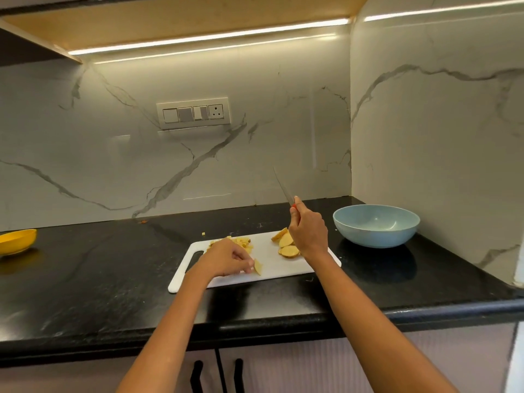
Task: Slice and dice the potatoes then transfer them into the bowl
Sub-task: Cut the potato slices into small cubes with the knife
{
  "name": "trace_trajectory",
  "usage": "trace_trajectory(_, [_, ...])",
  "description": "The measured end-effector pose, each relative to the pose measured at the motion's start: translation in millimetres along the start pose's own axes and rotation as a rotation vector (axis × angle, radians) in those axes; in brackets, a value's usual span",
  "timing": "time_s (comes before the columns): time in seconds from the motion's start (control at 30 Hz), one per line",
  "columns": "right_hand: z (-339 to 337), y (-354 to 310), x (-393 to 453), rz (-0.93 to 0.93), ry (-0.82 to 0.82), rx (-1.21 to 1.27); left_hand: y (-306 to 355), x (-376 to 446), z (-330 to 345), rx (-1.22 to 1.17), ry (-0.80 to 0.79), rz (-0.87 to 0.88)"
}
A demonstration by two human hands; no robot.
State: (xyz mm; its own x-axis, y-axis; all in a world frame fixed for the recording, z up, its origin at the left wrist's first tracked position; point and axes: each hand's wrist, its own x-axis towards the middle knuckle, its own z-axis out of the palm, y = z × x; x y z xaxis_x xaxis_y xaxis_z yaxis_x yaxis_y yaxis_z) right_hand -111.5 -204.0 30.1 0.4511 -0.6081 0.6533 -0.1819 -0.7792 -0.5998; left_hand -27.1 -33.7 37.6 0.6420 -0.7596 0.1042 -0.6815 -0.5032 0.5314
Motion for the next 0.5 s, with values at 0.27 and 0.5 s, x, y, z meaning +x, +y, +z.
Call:
trace_trajectory(0.27, [-3, -3, -5, 0.021, -0.025, -0.019, -1, -1, 25, -0.013, 0.162, 0.079])
trace_trajectory(0.5, [-22, -7, -32, 0.136, -0.305, -0.062, 6, 9, 50, 0.037, 0.376, 0.097])
